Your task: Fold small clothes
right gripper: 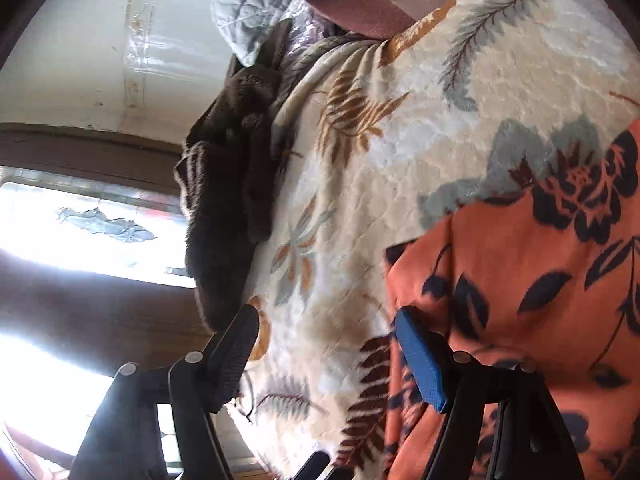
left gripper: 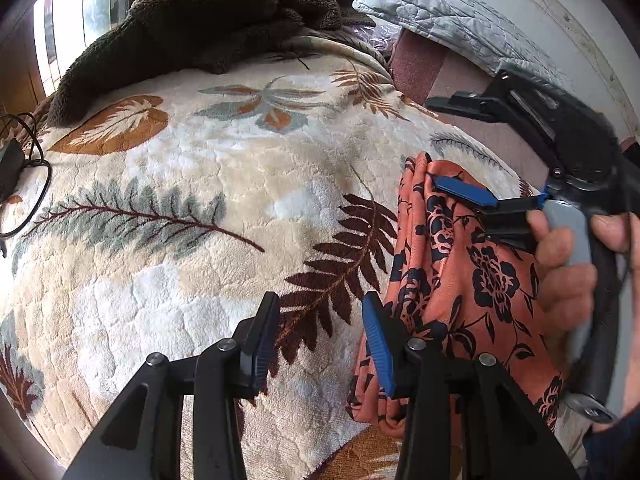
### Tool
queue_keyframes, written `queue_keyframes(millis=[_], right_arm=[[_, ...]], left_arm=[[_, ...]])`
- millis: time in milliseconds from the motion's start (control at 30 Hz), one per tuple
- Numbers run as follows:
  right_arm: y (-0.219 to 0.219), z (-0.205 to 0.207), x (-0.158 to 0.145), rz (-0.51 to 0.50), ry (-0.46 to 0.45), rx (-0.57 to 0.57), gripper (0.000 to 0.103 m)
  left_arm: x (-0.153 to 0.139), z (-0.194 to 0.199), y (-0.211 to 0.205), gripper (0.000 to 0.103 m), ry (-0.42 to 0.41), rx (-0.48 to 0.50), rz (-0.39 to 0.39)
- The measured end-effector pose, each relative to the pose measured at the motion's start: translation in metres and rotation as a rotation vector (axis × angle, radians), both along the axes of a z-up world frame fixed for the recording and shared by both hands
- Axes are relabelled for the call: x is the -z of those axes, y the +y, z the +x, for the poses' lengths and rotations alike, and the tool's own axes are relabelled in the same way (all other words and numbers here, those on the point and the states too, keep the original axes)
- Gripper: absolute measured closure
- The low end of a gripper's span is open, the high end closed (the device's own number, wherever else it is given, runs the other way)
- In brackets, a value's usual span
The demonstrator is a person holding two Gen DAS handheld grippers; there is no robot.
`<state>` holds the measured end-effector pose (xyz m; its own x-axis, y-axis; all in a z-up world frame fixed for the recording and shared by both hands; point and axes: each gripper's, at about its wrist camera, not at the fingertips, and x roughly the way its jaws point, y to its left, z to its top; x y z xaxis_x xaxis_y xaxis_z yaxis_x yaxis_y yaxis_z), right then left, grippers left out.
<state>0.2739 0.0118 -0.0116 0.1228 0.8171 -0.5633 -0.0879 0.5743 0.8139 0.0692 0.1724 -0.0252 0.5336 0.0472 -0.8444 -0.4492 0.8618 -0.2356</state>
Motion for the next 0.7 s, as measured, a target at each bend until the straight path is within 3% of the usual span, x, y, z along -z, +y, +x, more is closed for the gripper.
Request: queue_keyframes(millis=[100,233,333,400,567,700], right_arm=[[0.002,0.018,0.021,0.019,0.061,0.001,0.029],[-0.004,0.013,-0.001,0.076,0.018,-0.017,0.028],[-0.003,0.019,0.013,-0.008,0.034,-0.011,0.021],[-0.007,0.018,0.016,0.017,0.055,0.014,0.022],[-0.030,-0.030,-0.035,0.069,-0.095,-0.079,0.022],[-0.077,-0.092,-0.058,-0.021,-0.208,-0.120,0.021]], left_arm=[[0.000,0.002,-0.004,0.059,0.001,0.011,0.002],[-0.003,0.001,-0.005,0.059,-0.012,0.017,0.012],[-0.001,0.003,-0.004,0.059,-0.003,0.015,0.015],[0.000,0.003,-0.004,0.059,0.001,0.009,0.014],[0.000,0.005,-0.007,0.059,-0.003,0.021,0.036],[0.000,0.002,-0.013,0.058,-0.003,0.032,0.071]])
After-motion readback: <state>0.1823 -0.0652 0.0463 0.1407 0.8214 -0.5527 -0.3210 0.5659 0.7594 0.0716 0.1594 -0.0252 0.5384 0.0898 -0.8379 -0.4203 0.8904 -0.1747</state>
